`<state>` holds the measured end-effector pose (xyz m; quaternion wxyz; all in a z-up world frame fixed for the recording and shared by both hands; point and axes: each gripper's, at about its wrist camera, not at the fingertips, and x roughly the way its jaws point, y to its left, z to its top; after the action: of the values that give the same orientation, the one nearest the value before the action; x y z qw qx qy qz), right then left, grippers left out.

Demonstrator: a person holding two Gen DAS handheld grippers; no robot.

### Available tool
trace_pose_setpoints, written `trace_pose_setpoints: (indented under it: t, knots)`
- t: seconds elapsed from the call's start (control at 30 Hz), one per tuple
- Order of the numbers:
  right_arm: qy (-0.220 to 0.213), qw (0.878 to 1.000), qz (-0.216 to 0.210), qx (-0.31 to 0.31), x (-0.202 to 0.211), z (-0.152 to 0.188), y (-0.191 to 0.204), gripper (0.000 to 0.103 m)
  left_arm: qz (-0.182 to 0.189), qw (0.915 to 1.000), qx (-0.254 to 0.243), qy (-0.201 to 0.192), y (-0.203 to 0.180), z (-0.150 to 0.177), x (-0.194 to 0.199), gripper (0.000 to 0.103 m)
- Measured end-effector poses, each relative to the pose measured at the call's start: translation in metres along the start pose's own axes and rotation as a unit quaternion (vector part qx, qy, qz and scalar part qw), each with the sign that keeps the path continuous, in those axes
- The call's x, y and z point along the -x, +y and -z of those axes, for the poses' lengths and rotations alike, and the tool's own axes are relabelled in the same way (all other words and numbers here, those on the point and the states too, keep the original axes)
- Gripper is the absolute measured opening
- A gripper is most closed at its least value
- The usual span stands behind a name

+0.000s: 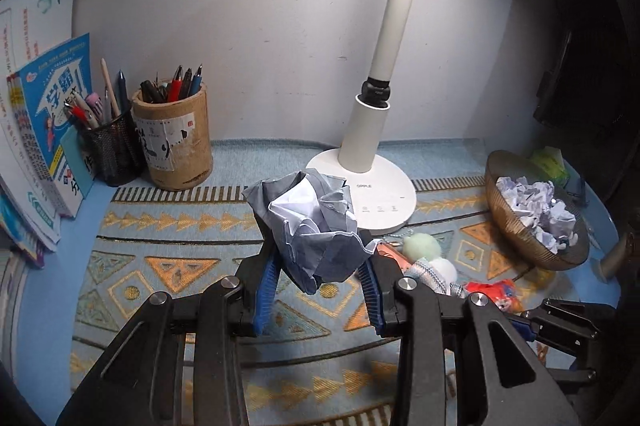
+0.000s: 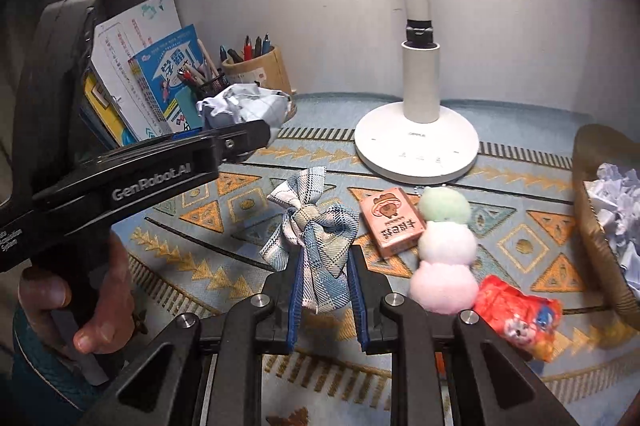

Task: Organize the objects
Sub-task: 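Drop the paper ball into the bowl with the left tool while the right tool drops the bow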

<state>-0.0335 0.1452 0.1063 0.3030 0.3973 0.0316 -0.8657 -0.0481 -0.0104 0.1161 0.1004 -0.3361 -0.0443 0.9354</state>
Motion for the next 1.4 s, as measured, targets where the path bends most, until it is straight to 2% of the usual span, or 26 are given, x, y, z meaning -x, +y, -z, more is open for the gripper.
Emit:
trace_pose_setpoints:
  t: [0.17, 0.47, 0.7, 0.97, 1.4]
  knots:
    - [-0.021, 0.999, 0.049, -0.006, 0.044, 0.009, -0.021, 0.021, 0.009, 0.9996, -0.018, -0.018, -0.032, -0.001, 0.025, 0.034]
    - [-0.07, 0.99, 0.118, -0.039, 0.1, 0.004, -0.074, 0.021, 0.043, 0.9968, -0.056, -0.037, -0.106, -0.004, 0.034, 0.034]
    - [-0.09, 0.983, 0.146, -0.064, 0.134, 0.005, -0.12, 0.021, 0.079, 0.9936, -0.074, -0.032, -0.162, -0.004, 0.018, 0.034]
    - [-0.104, 0.975, 0.172, -0.097, 0.153, 0.005, -0.172, 0.021, 0.114, 0.9885, -0.096, -0.023, -0.216, -0.011, -0.005, 0.034]
    - [-0.125, 0.955, 0.195, -0.185, 0.164, 0.0, -0.279, 0.021, 0.138, 0.9848, -0.105, -0.01, -0.271, -0.028, -0.066, 0.034]
